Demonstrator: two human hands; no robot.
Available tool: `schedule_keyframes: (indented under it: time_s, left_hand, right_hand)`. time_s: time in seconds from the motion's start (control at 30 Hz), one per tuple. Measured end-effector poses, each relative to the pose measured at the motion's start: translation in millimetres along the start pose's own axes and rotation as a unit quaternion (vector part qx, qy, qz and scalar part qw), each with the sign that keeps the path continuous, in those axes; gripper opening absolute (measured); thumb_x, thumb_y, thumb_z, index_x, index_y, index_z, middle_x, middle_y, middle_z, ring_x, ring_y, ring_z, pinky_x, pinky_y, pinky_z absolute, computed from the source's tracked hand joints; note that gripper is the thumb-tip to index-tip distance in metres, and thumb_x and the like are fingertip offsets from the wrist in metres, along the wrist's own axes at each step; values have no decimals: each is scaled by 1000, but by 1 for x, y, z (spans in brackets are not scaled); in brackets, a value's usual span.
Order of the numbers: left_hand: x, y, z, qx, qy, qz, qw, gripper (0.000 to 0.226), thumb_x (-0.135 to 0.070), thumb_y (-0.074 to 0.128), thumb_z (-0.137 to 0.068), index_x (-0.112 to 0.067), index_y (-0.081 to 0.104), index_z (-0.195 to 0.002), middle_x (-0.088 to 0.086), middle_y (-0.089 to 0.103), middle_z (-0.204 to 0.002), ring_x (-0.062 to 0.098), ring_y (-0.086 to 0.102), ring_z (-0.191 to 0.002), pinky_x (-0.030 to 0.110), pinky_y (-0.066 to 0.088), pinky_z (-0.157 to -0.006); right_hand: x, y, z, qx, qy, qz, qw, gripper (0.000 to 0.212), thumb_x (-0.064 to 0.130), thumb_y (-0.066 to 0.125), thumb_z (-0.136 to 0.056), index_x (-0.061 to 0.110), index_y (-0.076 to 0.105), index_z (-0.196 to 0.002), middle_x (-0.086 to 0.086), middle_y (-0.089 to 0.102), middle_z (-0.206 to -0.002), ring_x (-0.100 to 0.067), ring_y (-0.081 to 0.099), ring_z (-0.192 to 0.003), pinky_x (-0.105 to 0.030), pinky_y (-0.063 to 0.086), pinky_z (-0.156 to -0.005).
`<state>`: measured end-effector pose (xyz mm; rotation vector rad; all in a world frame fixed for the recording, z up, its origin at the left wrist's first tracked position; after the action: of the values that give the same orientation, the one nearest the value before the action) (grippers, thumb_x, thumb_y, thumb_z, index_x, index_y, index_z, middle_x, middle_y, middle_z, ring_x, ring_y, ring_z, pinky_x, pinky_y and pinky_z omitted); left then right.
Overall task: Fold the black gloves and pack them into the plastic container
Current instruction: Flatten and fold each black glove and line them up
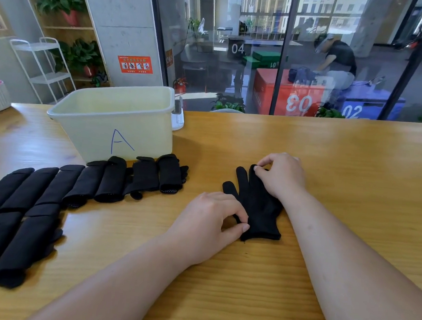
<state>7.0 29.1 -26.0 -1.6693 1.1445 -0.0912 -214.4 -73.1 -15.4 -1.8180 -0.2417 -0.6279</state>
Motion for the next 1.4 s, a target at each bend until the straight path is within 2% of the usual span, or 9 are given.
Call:
schedule_keyframes:
  time_s: [0.1,0.23,0.37,0.6,0.8,0.93,1.07,1.2,1.4]
  left_hand:
    - [-1,-1,0,2,-1,1,1000,2,-34,75,-97,-33,73,-97,-20,71,-101,6,65,-99,34,51,-93]
    - [-2,-2,0,1,6,-1,1000,2,-32,75,-98,-31,74,-100,-20,71,-102,4,65,-99,32,52,-91]
    - [-1,-2,0,-2,7,0,1000,4,-31,75,-98,-30,74,-101,-19,70,-103,5,64,-100,29,52,-88]
    - [-1,-1,0,-3,15,0,1000,6,-31,76,-97,-29,74,-103,-19,70,-105,4,63,-102,32,52,-91]
    - [-1,-1,1,-6,23,-5,1000,9,-32,75,-99,-27,75,-106,-18,72,-107,2,64,-103,33,52,-95]
    - [-3,-9,3,-81,-12,29,996,4,-23,72,-100,-25,75,-100,-20,72,-98,0,67,-96,24,52,-88]
    - [-1,-18,5,-140,-119,90,979,9,-27,69,-103,-31,74,-97,-21,73,-92,6,67,-92,20,51,-82]
    - [2,-18,6,-120,-152,91,977,8,-36,66,-104,-38,72,-98,-22,71,-94,16,67,-82,25,52,-79]
    - [2,-15,9,-104,-100,5,989,9,-32,64,-103,-31,72,-107,-20,65,-102,3,61,-101,29,53,-89]
  right_hand:
    - [2,-1,2,-18,-3,-3,1000,7,47,75,-94,42,73,-97,4,66,-125,-27,51,-124,-48,51,-98]
    - [5,-5,4,-46,-93,-27,994,8,45,71,-98,42,77,-102,10,64,-128,-24,48,-127,-47,46,-104]
    - [15,2,8,28,-146,38,988,26,56,66,-98,43,74,-120,10,56,-145,-23,36,-141,-48,36,-117]
    - [17,10,12,3,-113,39,993,13,53,70,-96,43,72,-103,9,62,-125,-24,46,-130,-44,44,-105]
    - [23,-5,24,-49,-157,69,984,33,44,57,-106,29,69,-133,4,60,-143,-23,45,-138,-44,42,-113]
    - [37,-17,60,85,-162,127,975,61,59,37,-109,27,42,-161,0,23,-175,-27,16,-161,-49,22,-130]
    - [33,-2,86,232,-128,206,942,79,76,15,-102,38,2,-169,-1,-16,-177,-28,-15,-163,-54,-1,-132]
    - [33,0,83,227,-114,208,945,81,82,6,-97,43,-4,-168,2,-19,-176,-27,-19,-162,-54,-5,-131]
    - [22,-13,102,177,-134,106,969,80,73,11,-103,30,2,-170,6,-12,-178,-15,-12,-163,-47,0,-133]
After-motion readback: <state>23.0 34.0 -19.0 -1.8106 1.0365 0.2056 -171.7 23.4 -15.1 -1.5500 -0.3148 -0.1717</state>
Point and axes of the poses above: each hand's wrist, its own z-axis away from the middle knuckle, its own y-axis out of the palm, x = y × z, the point moved 1 cm from there along -z, towards the middle knuckle
